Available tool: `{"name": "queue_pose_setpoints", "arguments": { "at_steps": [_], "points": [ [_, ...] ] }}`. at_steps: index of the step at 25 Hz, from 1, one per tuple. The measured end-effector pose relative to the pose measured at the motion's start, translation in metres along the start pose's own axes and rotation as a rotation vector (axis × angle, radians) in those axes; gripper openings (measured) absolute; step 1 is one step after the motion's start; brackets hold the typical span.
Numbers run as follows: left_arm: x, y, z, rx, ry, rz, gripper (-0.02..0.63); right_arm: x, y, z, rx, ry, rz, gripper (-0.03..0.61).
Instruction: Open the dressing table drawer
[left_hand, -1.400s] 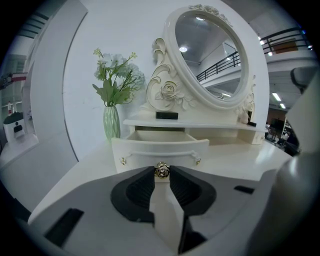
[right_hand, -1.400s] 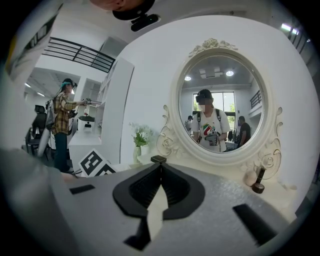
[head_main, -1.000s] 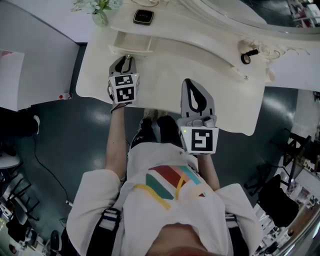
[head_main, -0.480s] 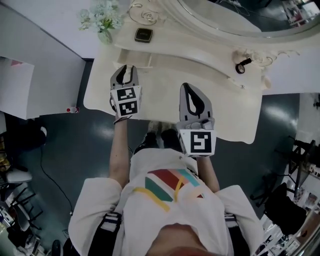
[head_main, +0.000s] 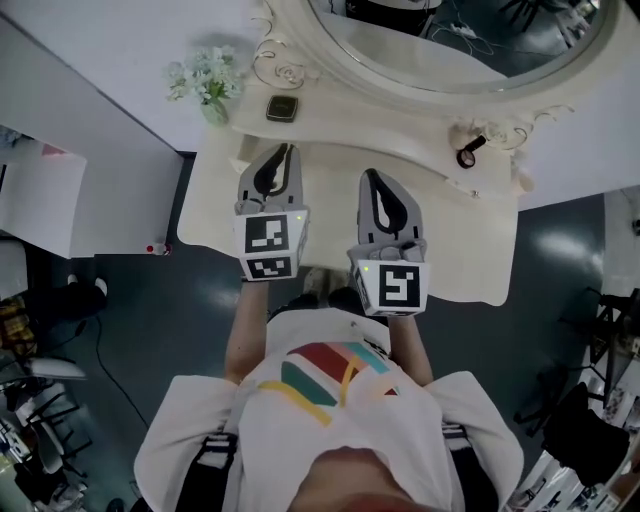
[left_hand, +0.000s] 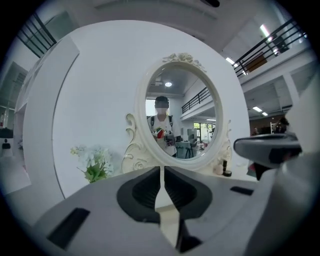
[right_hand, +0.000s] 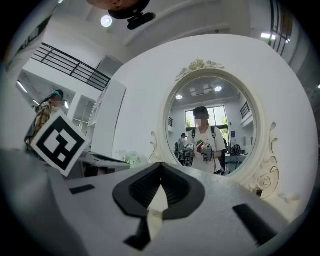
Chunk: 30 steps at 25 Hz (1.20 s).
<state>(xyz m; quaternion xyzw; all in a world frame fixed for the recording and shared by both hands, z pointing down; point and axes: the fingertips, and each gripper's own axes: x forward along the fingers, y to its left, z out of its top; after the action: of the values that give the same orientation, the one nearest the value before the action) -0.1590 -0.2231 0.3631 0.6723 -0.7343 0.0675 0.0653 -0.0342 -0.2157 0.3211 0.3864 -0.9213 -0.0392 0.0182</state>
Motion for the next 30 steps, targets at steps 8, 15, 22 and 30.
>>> {"name": "queue_pose_setpoints", "arguments": {
  "at_steps": [8, 15, 22, 30],
  "points": [
    [-0.023, -0.044, 0.047, -0.002, -0.123, -0.09, 0.023, -0.009, -0.022, 0.01, 0.006, -0.023, -0.051, 0.0],
    [-0.036, -0.058, 0.068, 0.043, -0.214, -0.068, 0.021, -0.015, -0.034, 0.008, 0.009, -0.022, -0.071, 0.0],
    [-0.02, -0.069, 0.05, 0.054, -0.186, -0.097, 0.021, -0.016, -0.039, -0.005, -0.017, 0.023, -0.093, 0.0],
    [-0.007, -0.067, 0.037, 0.044, -0.152, -0.103, 0.021, -0.012, -0.05, -0.014, -0.005, 0.037, -0.127, 0.0]
  ]
}}
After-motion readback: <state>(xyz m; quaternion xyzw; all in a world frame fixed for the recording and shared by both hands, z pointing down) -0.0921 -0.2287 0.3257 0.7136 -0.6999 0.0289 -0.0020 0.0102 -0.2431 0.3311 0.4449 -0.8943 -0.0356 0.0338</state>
